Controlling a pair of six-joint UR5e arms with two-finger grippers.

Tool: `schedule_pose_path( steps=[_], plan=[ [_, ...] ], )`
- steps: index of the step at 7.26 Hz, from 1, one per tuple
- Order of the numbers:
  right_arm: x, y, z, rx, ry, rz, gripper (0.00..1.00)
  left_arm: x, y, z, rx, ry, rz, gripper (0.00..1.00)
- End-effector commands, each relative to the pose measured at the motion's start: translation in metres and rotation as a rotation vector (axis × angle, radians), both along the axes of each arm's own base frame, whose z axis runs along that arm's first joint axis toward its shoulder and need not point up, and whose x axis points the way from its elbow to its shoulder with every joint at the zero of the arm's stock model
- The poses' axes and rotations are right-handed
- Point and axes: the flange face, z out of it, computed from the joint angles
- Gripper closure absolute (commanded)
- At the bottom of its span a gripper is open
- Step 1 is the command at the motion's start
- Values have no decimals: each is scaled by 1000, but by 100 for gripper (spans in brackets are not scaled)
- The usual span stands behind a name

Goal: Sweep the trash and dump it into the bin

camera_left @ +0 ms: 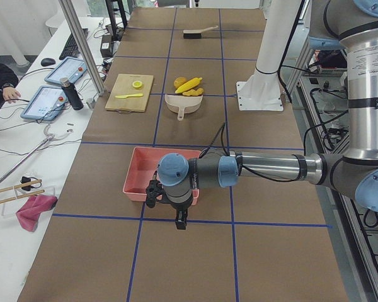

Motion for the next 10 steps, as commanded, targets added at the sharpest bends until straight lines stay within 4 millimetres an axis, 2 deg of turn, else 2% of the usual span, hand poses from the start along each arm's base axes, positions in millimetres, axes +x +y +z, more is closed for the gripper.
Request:
schedule_pose_path(
  steps=[1,2,4,7,10],
  plan=[
    [0,3,3,-6,-2,-1,0,0,-1,-5,10,0,2,1],
    [0,0,-6,10,-5,-1,0,0,0,-4,8,0,-1,1],
    [-2,0,-10,18,-11,-3,0,1,2,-1,1,0,2,1],
    [-3,7,-5,3,-12,-5,0,1,3,0,-3,0,1,1],
    [-4,9,-13,11,-21,-4,0,1,3,-1,-3,0,2,1]
  ],
)
